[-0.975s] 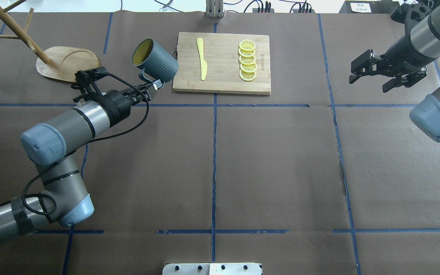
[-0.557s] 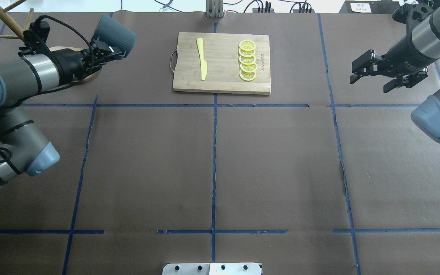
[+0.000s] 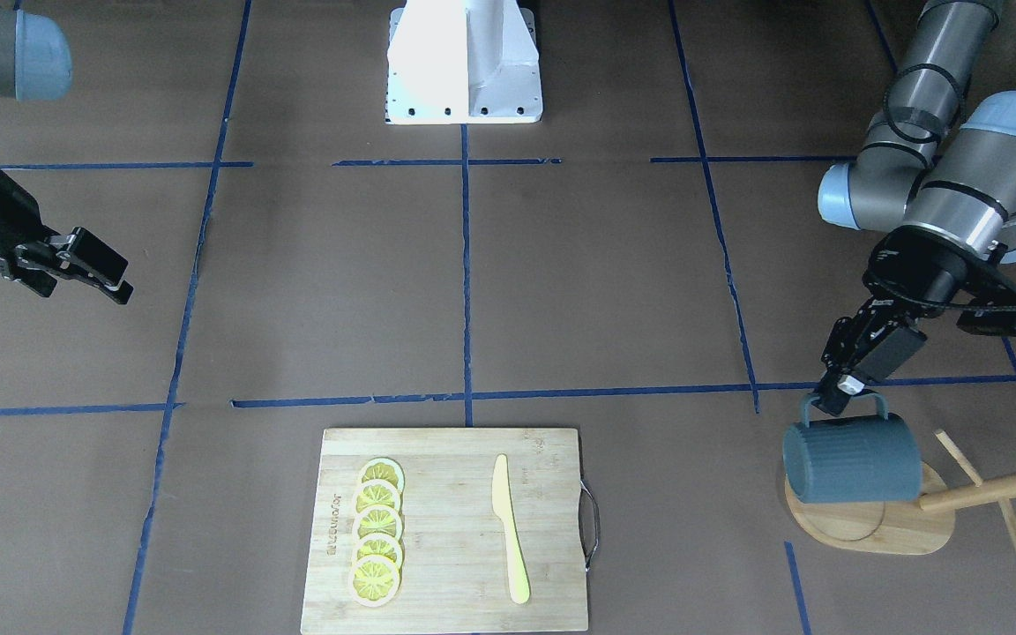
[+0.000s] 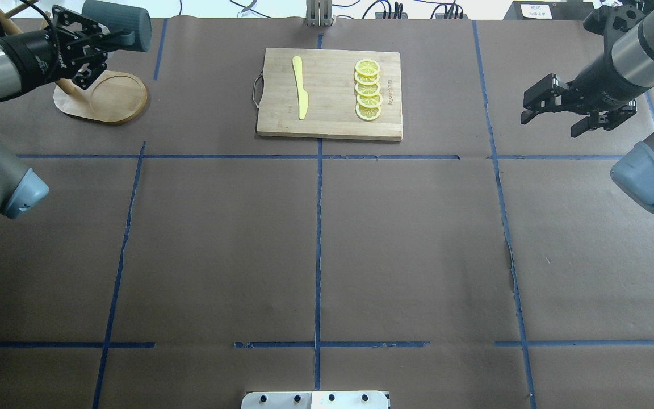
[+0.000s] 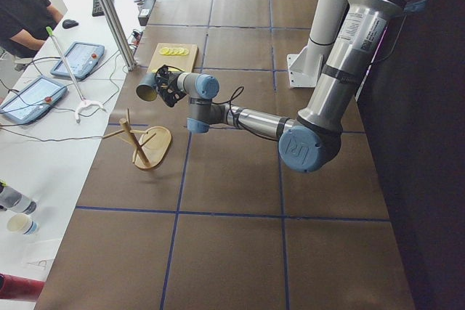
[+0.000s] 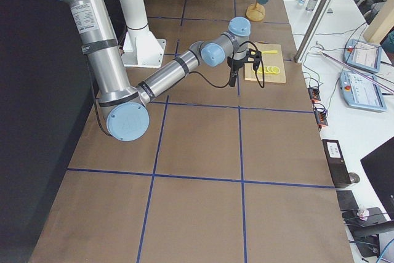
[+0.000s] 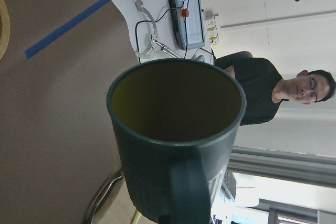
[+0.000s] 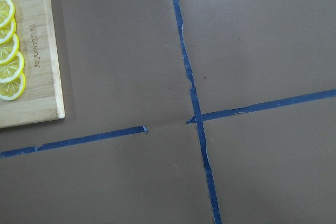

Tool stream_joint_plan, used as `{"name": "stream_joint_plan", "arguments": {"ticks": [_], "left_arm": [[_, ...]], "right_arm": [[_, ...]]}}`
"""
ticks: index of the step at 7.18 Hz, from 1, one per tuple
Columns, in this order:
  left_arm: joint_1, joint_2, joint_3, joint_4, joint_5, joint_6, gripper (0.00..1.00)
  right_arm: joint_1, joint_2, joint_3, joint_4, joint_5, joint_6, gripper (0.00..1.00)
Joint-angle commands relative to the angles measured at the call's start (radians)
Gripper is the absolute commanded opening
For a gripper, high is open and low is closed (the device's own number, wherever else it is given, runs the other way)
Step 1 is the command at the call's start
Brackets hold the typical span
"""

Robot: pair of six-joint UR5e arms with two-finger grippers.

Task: Hang cup on storage rack
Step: 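Slide the teal mug onto a rack peg with the left gripper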

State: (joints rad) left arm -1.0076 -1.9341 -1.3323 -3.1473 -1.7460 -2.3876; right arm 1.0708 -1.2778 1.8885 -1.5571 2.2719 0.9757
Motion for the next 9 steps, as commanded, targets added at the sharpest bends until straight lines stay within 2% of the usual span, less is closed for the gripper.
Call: {"name": "stream_joint_plan", "arguments": {"ticks": [1, 2, 3, 4, 9], "left_arm": [[-0.034, -0.018, 0.025, -0.092, 0.101, -0.221, 0.00], [-0.034, -0.034, 0.068, -0.149, 0.123, -0.254, 0.00], [-0.034, -0.035, 0.108, -0.205, 0.184, -0.318, 0.00], [-0.034, -0.036, 0.129, -0.235, 0.197, -0.352, 0.00], [-0.060, -0.025, 0.205, -0.258, 0.197, -0.447, 0.02]], "right_arm": [[0.000, -0.002, 0.001, 0.000, -0.008, 0.000, 0.99], [0.000, 0.000, 0.004, 0.000, -0.008, 0.001, 0.99], [0.000, 0.000, 0.004, 0.000, -0.008, 0.001, 0.99], [0.000, -0.002, 0.003, 0.002, -0.008, 0.001, 0.99], [-0.006, 0.000, 0.006, 0.002, -0.025, 0.001, 0.99]]}}
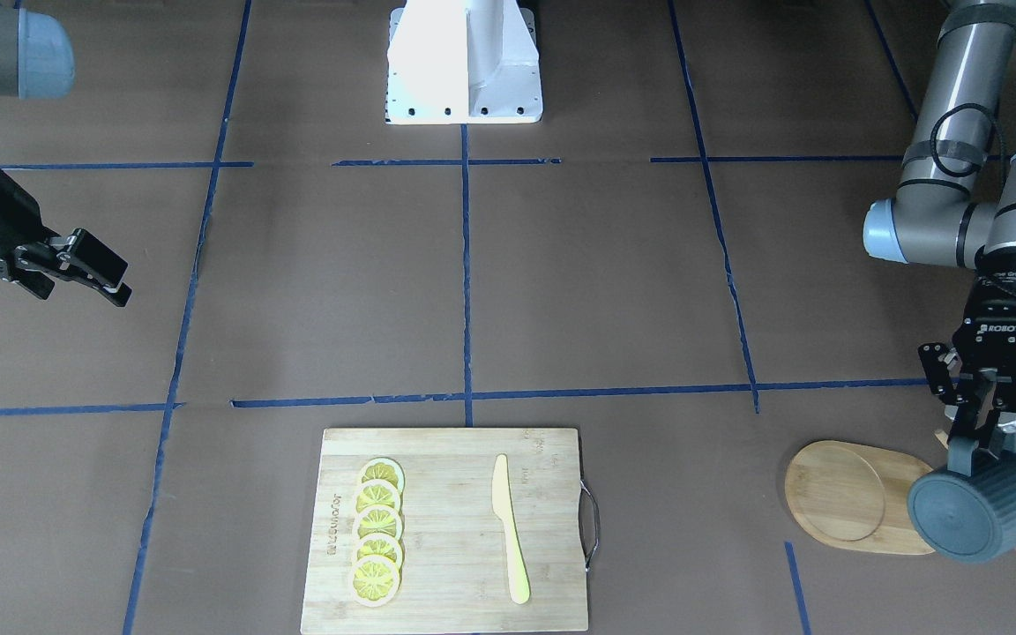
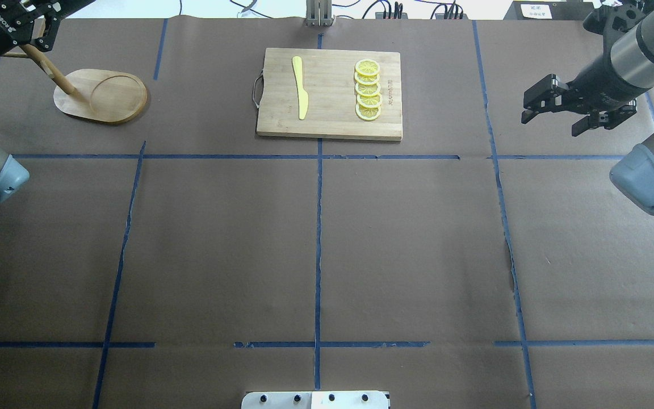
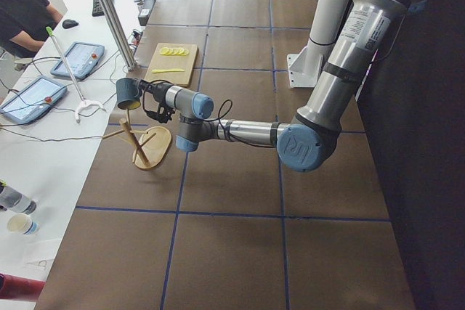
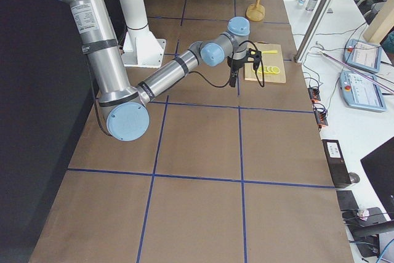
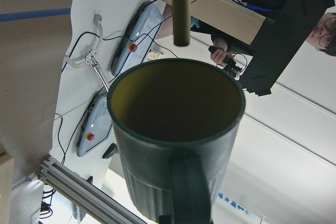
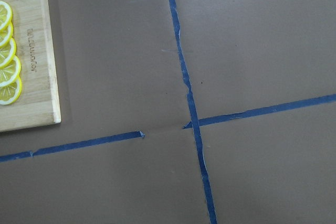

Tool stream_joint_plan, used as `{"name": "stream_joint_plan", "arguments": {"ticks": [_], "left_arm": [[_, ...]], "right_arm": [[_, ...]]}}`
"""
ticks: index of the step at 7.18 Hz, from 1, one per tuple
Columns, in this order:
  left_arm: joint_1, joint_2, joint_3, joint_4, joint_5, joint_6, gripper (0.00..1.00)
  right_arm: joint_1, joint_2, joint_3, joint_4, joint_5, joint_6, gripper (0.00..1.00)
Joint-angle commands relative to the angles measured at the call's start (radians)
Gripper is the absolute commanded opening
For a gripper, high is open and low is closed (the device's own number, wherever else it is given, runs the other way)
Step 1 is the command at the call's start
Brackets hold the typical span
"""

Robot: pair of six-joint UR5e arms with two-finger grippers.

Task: Hang cup on storage rack
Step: 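Slide the teal mug onto a rack peg with the left gripper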

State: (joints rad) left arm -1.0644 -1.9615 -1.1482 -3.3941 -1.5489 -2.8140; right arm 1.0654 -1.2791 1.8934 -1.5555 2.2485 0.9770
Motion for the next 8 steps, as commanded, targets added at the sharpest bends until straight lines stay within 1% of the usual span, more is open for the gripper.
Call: {"name": "stream_joint_plan", "arguments": {"ticks": [1, 3, 5, 6, 7, 8], "left_arm": [[-0.005, 0.010, 0.037, -0.031, -0.003, -0.022, 0.04], [-0.005, 0.012, 0.112, -0.102, -0.008, -0.039, 0.05], [-0.014, 0.012, 0.125, -0.103, -0.011, -0.039, 0.08], [-0.029, 0.012, 0.134, -0.103, -0.041, -0.038, 0.08], [-0.042, 0.010, 0.146, -0.106, -0.063, -0.038, 0.11], [-0.042, 0.010, 0.150, -0.111, -0.063, -0.036, 0.21]], "right_arm": [[-0.001, 0.001, 0.006, 0.000, -0.003, 0.000, 0.99], [-0.002, 0.004, 0.007, 0.002, -0.003, 0.000, 0.99], [-0.007, 0.004, 0.013, 0.002, -0.003, 0.005, 0.99], [-0.011, 0.006, 0.013, 0.002, -0.007, 0.009, 0.99], [-0.015, 0.006, 0.013, 0.002, -0.009, 0.009, 0.99], [-0.015, 0.006, 0.013, 0.002, -0.009, 0.009, 0.99]]}}
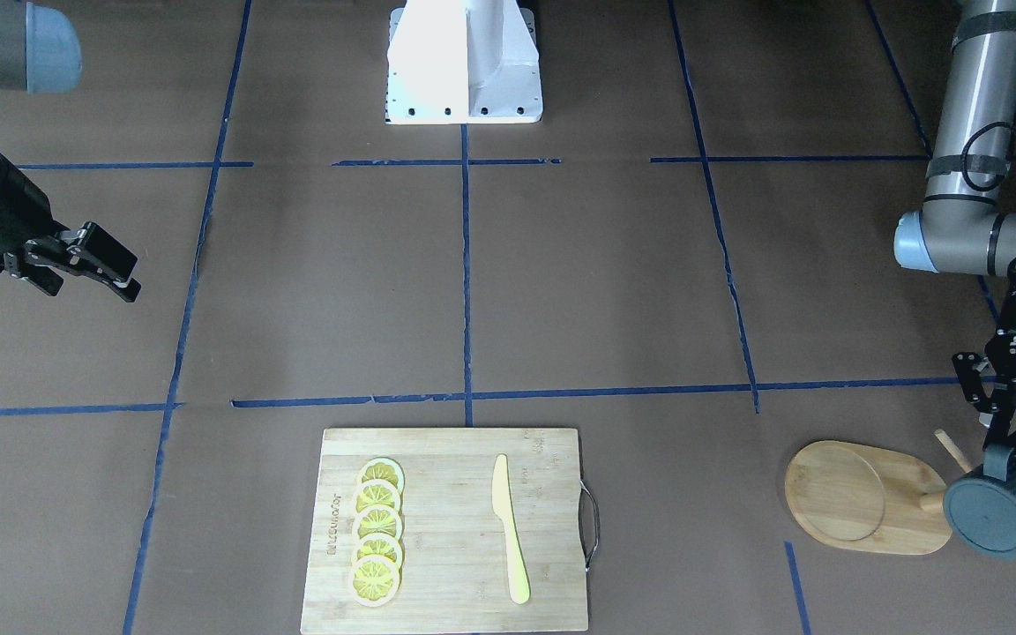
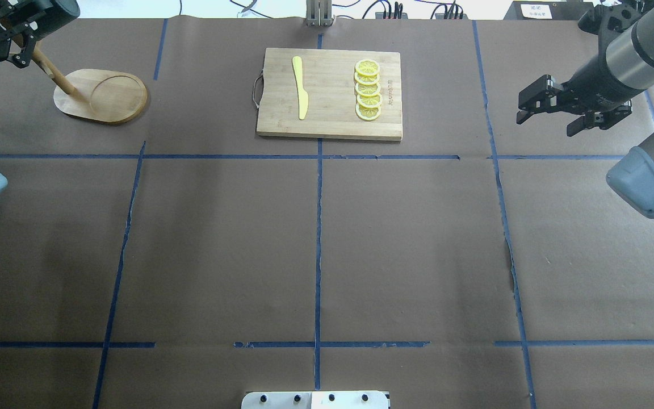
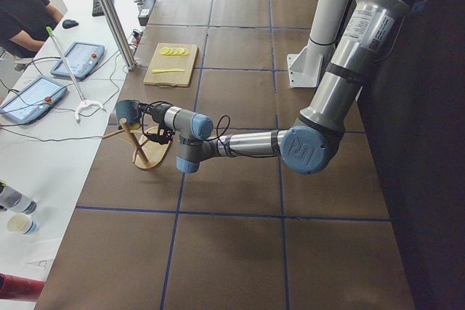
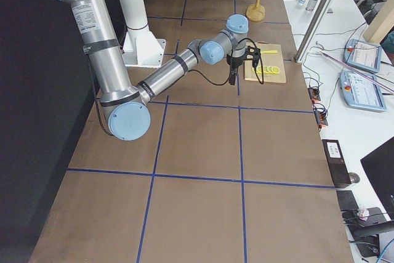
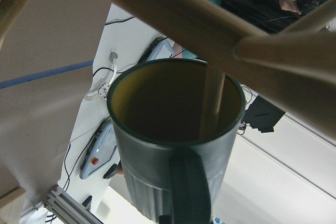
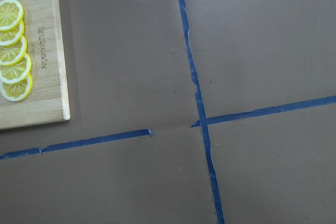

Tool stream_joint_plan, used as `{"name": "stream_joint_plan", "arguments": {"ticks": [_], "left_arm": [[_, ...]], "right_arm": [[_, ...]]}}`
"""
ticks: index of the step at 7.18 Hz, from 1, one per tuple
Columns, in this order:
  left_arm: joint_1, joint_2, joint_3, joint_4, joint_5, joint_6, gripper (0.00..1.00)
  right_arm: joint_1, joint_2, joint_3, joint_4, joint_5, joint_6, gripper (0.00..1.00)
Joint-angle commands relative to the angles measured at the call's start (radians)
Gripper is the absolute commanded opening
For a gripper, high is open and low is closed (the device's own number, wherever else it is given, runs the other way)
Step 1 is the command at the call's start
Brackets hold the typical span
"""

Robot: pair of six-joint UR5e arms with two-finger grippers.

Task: Hang cup on storage rack
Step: 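Slide the teal mug onto a rack peg with the left gripper, then open the left gripper and draw it back from the rack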

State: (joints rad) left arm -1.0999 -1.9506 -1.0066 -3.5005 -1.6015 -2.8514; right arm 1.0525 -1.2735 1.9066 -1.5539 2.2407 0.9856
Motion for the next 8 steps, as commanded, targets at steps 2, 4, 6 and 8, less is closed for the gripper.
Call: {"name": "stream_joint_plan", "arguments": {"ticks": [2, 4, 6, 8], "left_arm": [[-0.005, 0.001, 0.009, -0.008, -0.011, 0.004, 0.71], [-0.006, 0.002, 0.010, -0.031, -0.011, 0.004, 1.00], [-0.006, 0.024, -0.007, -0.051, -0.024, 0.010, 1.00], [-0.006, 0.080, -0.018, -0.148, -0.040, 0.117, 1.00]], "right_arm": [[-0.005, 0.000, 0.000, 0.000, -0.001, 0.001, 0.99], [-0.008, 0.000, 0.003, -0.002, -0.001, 0.001, 0.99], [-0.014, 0.000, 0.006, -0.002, -0.001, 0.001, 0.99], [-0.014, -0.001, 0.005, -0.002, -0.001, 0.001, 0.99]]}}
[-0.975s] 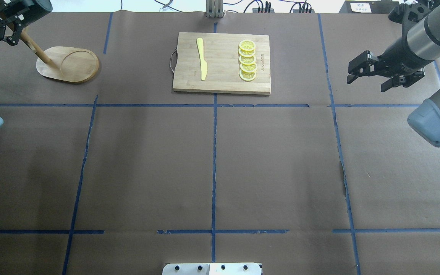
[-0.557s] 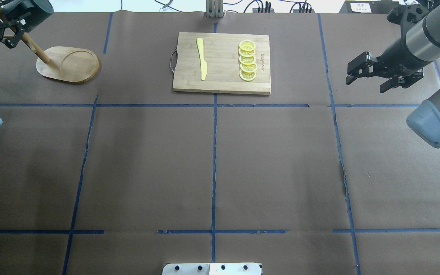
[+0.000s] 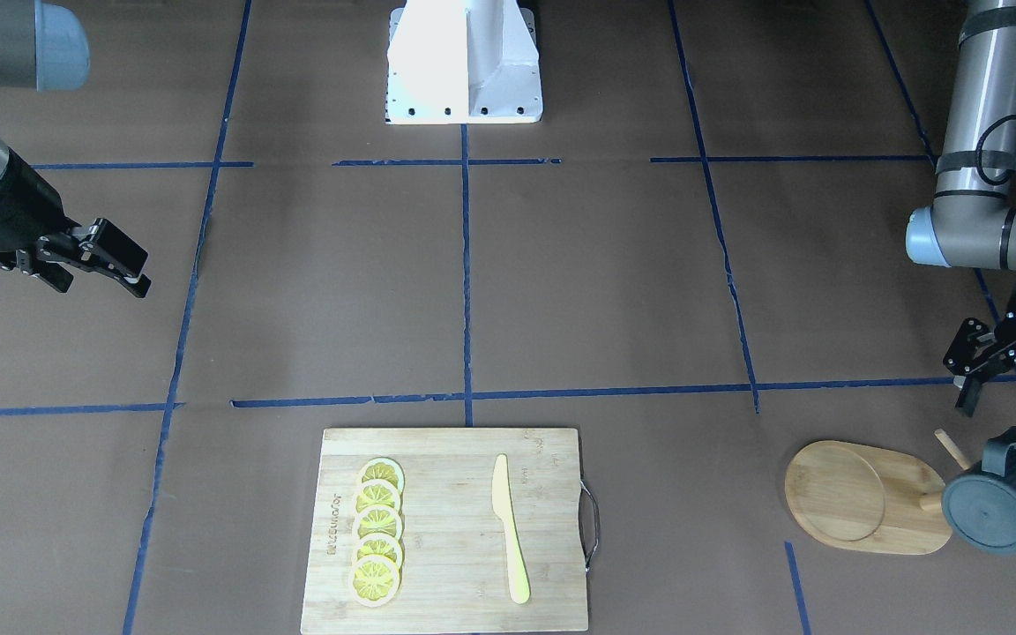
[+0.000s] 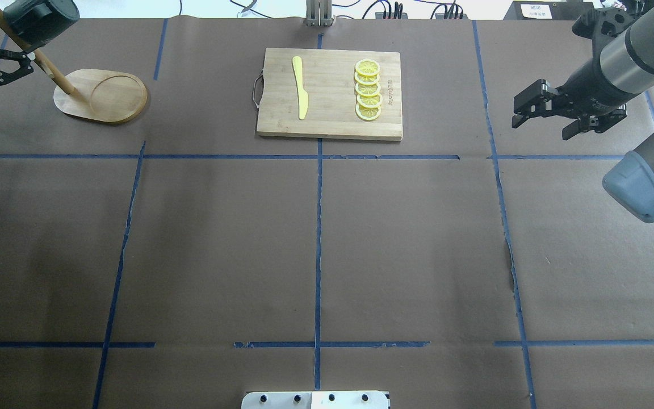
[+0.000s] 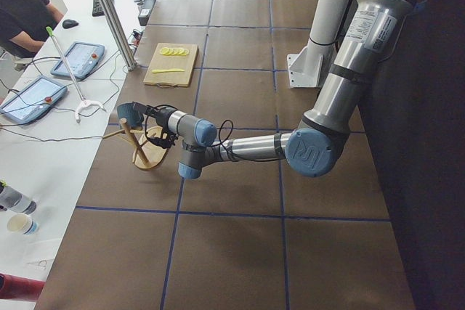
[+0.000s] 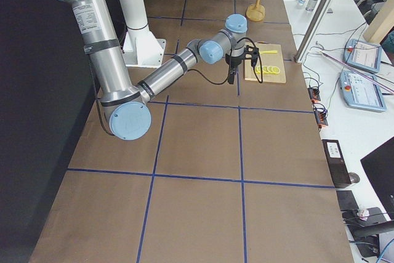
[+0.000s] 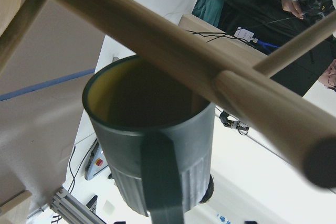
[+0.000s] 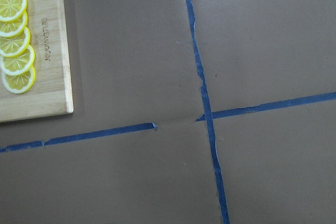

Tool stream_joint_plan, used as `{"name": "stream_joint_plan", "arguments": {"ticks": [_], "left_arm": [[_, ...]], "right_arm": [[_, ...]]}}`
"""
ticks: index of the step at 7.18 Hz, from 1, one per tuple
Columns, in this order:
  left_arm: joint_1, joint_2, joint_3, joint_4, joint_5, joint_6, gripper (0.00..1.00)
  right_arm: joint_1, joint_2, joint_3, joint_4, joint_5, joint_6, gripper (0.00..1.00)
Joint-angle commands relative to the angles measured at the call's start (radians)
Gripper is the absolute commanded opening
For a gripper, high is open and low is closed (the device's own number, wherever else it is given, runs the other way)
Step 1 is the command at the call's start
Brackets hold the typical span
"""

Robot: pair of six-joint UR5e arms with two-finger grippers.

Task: Hang cup on storage rack
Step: 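Open the left gripper and draw it back from the rack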

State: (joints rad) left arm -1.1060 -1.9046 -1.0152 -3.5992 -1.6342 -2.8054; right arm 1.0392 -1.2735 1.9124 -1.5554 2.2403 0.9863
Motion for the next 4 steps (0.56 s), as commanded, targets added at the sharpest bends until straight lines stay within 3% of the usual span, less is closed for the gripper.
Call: {"name": "stream_joint_plan", "arguments": {"ticks": [1, 2, 4], "left_arm": [[0.000, 0.074, -0.043, -0.056, -0.036, 0.234, 1.00], [-0.003, 0.097, -0.054, -0.056, -0.103, 0.412, 1.00], [-0.006, 0.171, -0.054, -0.049, -0.128, 0.841, 1.00]], "right_arm": [[-0.001, -0.001, -0.003, 0.000, -0.001, -0.001, 0.99], [-0.001, -0.004, -0.003, 0.000, 0.001, -0.002, 0.99], [-0.004, -0.006, 0.000, 0.002, 0.004, 0.000, 0.99]]}}
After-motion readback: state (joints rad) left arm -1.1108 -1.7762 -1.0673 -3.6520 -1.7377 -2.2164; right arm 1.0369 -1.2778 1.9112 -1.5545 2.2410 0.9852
